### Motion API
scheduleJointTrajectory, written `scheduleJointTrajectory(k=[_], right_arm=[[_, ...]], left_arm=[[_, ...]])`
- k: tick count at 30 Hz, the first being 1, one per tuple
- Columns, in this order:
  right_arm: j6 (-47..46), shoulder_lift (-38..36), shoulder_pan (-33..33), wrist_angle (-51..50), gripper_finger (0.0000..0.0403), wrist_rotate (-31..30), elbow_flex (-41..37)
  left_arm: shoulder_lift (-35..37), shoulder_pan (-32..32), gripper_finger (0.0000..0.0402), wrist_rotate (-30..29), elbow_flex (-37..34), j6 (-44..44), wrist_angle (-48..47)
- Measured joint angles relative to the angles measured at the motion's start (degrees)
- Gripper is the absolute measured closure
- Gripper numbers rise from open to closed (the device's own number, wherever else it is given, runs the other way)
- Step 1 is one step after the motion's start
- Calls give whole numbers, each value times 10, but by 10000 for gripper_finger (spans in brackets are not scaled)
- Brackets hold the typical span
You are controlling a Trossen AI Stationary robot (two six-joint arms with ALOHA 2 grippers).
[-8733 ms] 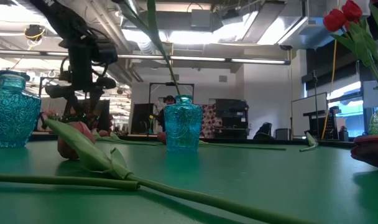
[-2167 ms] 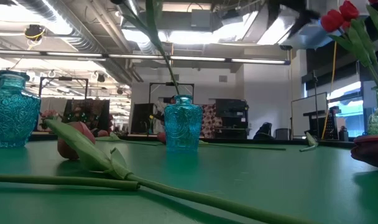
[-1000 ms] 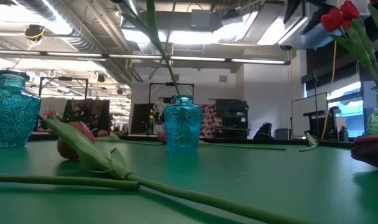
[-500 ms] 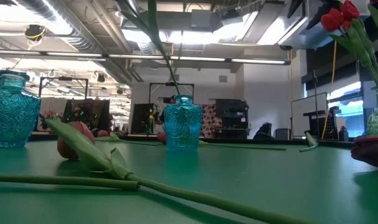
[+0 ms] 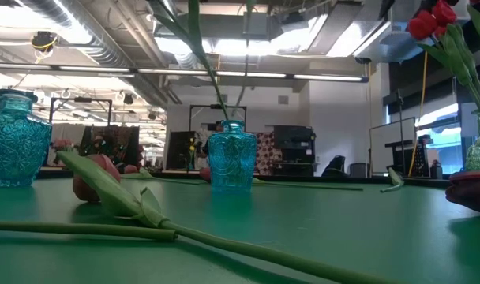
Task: Sort flowers into vase by color
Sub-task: Put the black flower into the right blue flower vase
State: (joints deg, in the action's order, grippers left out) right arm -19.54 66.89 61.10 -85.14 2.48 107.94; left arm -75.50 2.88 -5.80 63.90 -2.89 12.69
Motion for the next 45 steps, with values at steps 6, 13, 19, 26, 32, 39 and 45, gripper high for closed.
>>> scheduleJointTrajectory(k=[6,13,19,26,32,39,45], right_arm=[[-1,-6,0,-3,24,0,0],[-1,-13,0,-11,24,1,0],[-1,-17,0,-22,24,1,0],[-1,-18,0,-22,24,6,0],[8,-18,0,-21,24,11,0],[14,-18,0,-21,24,11,0],[15,-18,0,-21,24,16,0]], left_arm=[[-24,-10,398,-6,0,-4,-2],[-29,-20,398,-29,0,2,-20],[-26,-19,398,-44,0,-16,-119],[-20,-13,367,-51,0,-70,-221],[6,-1,305,-21,0,-101,-278],[24,28,260,-12,12,-94,-359],[24,45,256,5,70,-75,-464]])
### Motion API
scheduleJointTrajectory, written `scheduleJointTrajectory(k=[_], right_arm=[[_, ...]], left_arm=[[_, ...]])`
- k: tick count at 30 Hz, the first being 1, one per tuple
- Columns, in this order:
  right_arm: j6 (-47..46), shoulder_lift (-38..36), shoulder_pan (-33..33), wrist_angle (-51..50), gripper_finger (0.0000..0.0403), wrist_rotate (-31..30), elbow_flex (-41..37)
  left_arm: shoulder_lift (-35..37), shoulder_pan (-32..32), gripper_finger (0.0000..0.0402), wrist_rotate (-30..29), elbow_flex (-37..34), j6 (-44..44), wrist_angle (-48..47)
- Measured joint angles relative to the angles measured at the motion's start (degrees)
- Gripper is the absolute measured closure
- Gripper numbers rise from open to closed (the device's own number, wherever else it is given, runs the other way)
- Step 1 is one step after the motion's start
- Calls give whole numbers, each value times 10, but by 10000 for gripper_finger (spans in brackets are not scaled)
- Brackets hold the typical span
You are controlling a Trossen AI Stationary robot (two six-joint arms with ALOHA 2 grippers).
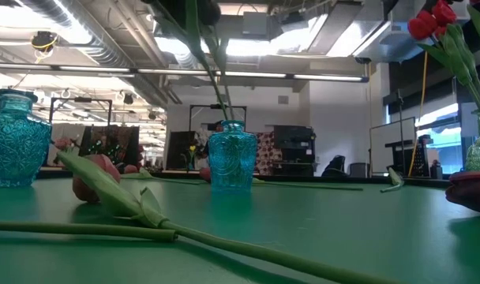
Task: Sort flowers into vase by color
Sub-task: Put the black flower into the right blue flower vase
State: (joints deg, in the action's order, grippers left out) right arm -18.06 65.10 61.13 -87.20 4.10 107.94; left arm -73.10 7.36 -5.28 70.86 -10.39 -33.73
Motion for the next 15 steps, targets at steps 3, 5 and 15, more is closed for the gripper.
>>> scheduleJointTrajectory(k=[3,5,15], right_arm=[[0,0,0,0,24,0,0],[0,0,0,0,24,0,0],[16,0,0,0,24,7,0]], left_arm=[[0,11,256,29,27,0,-56],[0,18,256,47,38,0,-88],[0,28,256,78,43,3,-143]])
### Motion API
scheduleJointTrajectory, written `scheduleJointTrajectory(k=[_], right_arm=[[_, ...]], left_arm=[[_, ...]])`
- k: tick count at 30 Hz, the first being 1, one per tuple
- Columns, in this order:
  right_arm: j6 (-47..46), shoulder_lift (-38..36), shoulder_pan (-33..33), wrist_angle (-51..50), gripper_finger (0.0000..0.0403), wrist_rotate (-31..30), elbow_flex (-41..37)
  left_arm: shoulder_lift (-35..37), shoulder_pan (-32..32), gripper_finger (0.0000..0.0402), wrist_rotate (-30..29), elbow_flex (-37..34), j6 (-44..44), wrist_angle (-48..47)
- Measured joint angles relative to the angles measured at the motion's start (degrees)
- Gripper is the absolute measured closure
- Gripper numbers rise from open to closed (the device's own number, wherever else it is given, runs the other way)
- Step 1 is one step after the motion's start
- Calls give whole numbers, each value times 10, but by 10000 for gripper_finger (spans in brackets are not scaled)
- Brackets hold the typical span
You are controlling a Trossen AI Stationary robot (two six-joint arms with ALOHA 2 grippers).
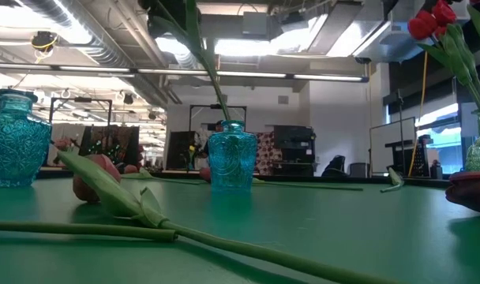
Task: Sort flowers into vase by color
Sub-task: Put the black flower into the right blue flower vase
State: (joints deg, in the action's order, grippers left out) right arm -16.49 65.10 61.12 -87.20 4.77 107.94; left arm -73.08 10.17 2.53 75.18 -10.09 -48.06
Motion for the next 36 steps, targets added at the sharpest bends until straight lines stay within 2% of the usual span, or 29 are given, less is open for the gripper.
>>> scheduleJointTrajectory(k=[7,10,21,30,36], right_arm=[[0,2,0,0,24,23,0],[-26,5,0,6,24,24,-7],[-47,1,0,40,24,23,-118],[-47,0,0,87,24,24,-174],[-88,0,0,121,24,10,-207]], left_arm=[[0,0,256,-5,11,0,-76],[0,0,256,0,11,0,-104],[0,-24,256,0,20,-6,-164],[0,-50,256,0,20,-52,-219],[0,-75,256,10,20,-101,-269]])
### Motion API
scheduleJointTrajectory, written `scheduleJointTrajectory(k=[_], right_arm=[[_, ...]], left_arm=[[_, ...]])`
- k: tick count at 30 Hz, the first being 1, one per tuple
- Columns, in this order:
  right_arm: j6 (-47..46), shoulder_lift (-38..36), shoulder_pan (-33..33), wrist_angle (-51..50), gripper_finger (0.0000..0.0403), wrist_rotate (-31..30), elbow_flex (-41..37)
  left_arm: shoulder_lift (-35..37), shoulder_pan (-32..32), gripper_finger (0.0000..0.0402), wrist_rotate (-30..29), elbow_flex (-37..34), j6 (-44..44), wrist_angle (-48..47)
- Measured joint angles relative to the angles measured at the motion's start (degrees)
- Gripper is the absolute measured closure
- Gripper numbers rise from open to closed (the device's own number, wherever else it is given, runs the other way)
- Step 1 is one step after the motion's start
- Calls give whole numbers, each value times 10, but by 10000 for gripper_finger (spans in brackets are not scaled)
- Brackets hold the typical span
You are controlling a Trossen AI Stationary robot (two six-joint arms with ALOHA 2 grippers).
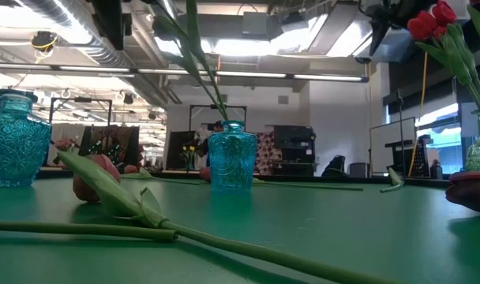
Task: Sort flowers into vase by color
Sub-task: Put the black flower into the right blue flower vase
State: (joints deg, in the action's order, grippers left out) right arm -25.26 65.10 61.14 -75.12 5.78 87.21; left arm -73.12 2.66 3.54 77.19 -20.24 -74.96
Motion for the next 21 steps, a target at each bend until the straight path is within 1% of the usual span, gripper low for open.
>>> scheduleJointTrajectory(k=[5,10,14,18,21], right_arm=[[-16,0,0,5,24,-19,0],[-42,0,0,7,24,-59,0],[-68,0,-6,29,24,-68,0],[-127,0,-57,102,24,-108,-9],[-168,6,-100,165,24,-136,-31]], left_arm=[[0,-25,256,0,0,-18,-3],[15,-38,256,-14,-1,-25,-22],[65,-42,256,-18,-1,-49,-21],[133,-42,256,-67,-1,-77,-5],[179,-42,256,-110,-1,-91,42]])
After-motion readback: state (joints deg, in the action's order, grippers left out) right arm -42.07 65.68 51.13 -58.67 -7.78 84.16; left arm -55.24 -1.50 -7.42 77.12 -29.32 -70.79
